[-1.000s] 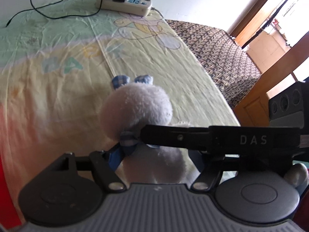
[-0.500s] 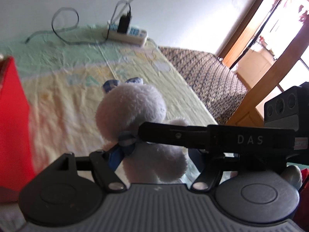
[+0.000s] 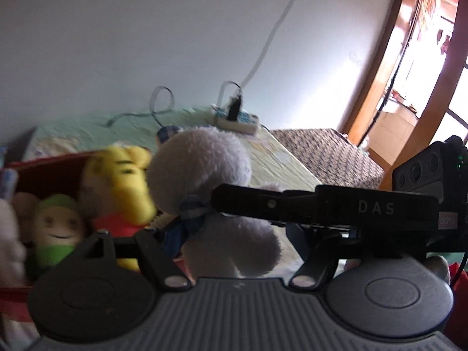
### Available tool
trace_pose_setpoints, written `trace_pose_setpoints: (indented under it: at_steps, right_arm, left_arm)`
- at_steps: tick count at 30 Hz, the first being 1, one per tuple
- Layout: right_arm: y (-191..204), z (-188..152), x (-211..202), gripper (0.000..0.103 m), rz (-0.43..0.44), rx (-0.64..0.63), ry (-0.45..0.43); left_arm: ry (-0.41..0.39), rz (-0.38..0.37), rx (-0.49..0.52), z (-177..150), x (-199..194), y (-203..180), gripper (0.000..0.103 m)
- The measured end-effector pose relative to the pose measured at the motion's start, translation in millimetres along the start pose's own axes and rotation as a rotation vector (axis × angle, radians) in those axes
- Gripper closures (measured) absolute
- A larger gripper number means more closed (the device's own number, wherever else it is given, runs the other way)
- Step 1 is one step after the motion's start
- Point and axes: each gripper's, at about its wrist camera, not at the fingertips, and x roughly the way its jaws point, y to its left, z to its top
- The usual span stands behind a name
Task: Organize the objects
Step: 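Lift and carry the white bunny plush with the right tool to the red box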
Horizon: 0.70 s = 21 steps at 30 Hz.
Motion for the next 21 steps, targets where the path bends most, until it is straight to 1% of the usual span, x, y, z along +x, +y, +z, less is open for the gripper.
trace_pose_setpoints:
  at_steps: [5, 8, 11, 14, 16, 17, 18, 19, 21]
  right_arm:
    - [26, -9, 41, 0.06, 0.026, -0.046, 0.011]
    - [38, -19, 59, 0.06, 0.034, -0.066, 0.019]
    - [40, -24, 80, 0.06, 0.021, -0.059, 0.031]
    - [39, -29, 98, 0.061, -0.02, -0.059, 0.044]
    - [36, -32, 108, 0.063, -0.064, -0.072, 0.047]
    - [34, -33, 112, 0.063, -0.085, -0.07, 0.051]
    - [31, -34, 114, 0.063, -0.086, -0.063, 0.049]
    - [29, -34, 116, 0.063, -0.085, -0.056, 0.049]
    - [30, -34, 118, 0.063, -0.104, -0.06, 0.044]
  left_arm:
    - [-0.031, 0.048, -0.001, -4, -24, 34, 0.029]
    - [-0.034, 0.067, -0.008, -4, -30, 56, 0.029]
    - [-0.019, 0.086, -0.016, -5, -28, 79, 0.029]
    - [-0.003, 0.099, -0.031, -7, -20, 102, 0.03]
    - [0.012, 0.107, -0.036, -9, -12, 114, 0.031]
    - [0.02, 0.113, -0.036, -11, -9, 119, 0.03]
    - [0.026, 0.117, -0.035, -12, -5, 122, 0.025]
    - [0.029, 0.122, -0.036, -13, -1, 126, 0.024]
    - [0.033, 0.11, -0.044, -14, 2, 131, 0.024]
